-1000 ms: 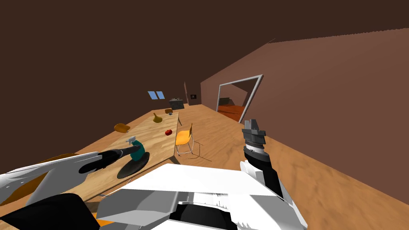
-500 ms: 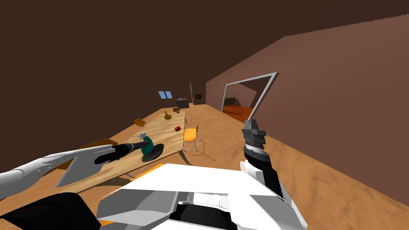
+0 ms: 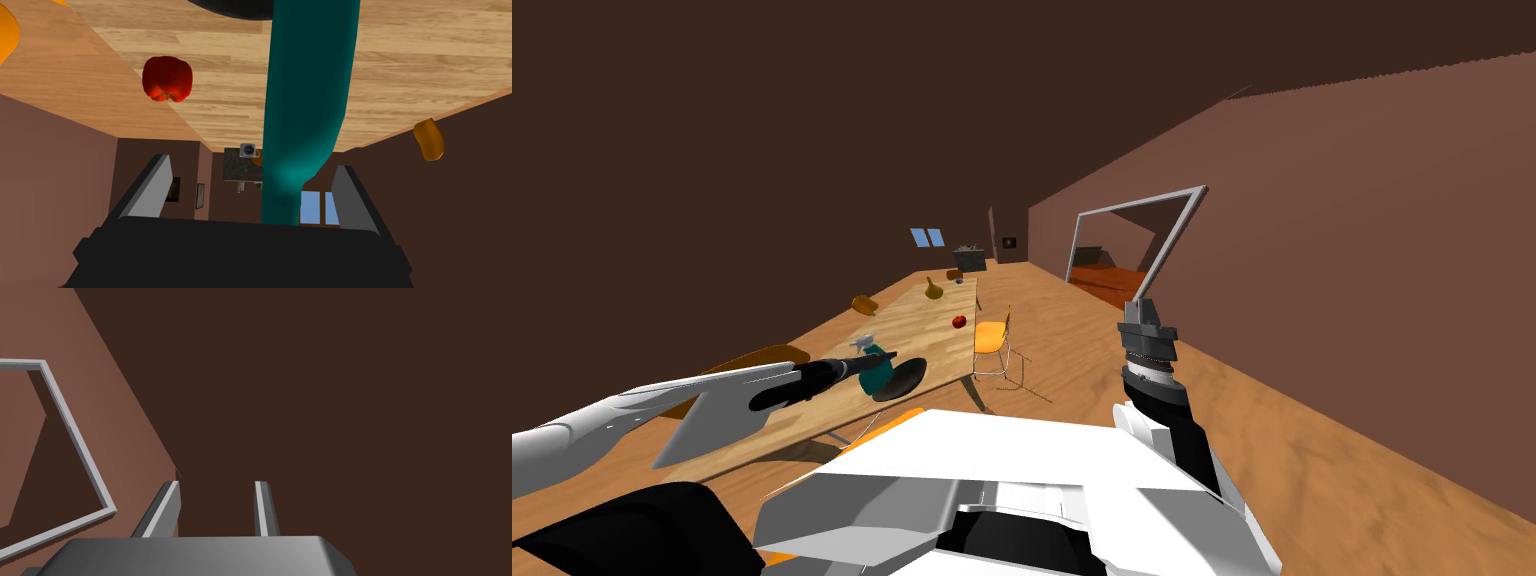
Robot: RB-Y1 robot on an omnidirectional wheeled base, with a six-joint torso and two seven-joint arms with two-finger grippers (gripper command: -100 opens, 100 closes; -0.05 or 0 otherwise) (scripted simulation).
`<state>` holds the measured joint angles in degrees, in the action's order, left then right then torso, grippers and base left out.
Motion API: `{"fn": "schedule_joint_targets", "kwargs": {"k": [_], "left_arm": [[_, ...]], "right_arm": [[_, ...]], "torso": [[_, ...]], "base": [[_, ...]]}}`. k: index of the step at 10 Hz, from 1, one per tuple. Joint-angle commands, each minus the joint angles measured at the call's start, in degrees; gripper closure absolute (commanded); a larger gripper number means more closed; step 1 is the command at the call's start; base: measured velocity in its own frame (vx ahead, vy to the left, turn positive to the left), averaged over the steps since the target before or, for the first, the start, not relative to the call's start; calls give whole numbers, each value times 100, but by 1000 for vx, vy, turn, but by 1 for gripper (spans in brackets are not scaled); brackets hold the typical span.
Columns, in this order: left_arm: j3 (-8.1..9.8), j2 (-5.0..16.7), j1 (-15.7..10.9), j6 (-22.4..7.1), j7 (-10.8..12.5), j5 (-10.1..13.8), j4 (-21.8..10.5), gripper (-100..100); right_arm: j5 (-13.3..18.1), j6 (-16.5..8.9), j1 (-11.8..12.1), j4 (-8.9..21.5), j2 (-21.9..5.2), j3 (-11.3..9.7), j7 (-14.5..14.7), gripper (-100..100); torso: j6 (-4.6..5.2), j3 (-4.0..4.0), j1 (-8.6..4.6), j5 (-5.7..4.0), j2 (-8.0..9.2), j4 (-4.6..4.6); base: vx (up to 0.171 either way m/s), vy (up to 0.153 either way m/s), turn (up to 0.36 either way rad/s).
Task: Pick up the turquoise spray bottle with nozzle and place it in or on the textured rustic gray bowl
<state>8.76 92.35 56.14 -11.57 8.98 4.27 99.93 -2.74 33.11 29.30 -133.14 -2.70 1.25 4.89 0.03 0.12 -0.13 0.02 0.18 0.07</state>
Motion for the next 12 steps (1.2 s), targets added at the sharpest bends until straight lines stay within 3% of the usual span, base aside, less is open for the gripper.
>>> {"fn": "schedule_joint_targets", "kwargs": {"k": [1, 2, 3, 6, 7, 10, 12], "left_arm": [[0, 0, 0, 0, 0, 0, 0, -100], [0, 0, 0, 0, 0, 0, 0, 0], [103, 208, 57, -51, 67, 83, 71, -100], [412, 787, 226, -202, 268, 333, 285, -100], [412, 830, 226, -202, 268, 333, 285, -100], [721, 1401, 395, -354, 469, 583, 499, -100], [721, 1453, 395, -354, 469, 583, 499, -100]], "right_arm": [[0, 0, 0, 0, 0, 0, 0, 0], [0, 0, 0, 0, 0, 0, 0, 0], [0, 0, 0, 0, 0, 0, 0, 0], [0, 0, 0, 0, 0, 0, 0, 0], [0, 0, 0, 0, 0, 1, 0, 0], [0, 0, 0, 0, 0, 0, 0, 0], [0, 0, 0, 0, 0, 0, 0, 0]], "torso": [[0, 0, 0, 0, 0, 0], [0, 0, 0, 0, -1, 0], [0, 0, -1, 0, -1, 0], [3, 0, 4, -1, -1, 1], [2, 1, 7, -1, 1, 2], [4, 2, -3, -5, 0, 3], [7, 1, -6, -5, 0, 2]], "base": [[0, 0, 0], [0, 0, 0], [-6, 14, 97], [-10, 34, 155], [-9, 28, 56], [-8, 26, 136], [-4, 15, 14]]}}
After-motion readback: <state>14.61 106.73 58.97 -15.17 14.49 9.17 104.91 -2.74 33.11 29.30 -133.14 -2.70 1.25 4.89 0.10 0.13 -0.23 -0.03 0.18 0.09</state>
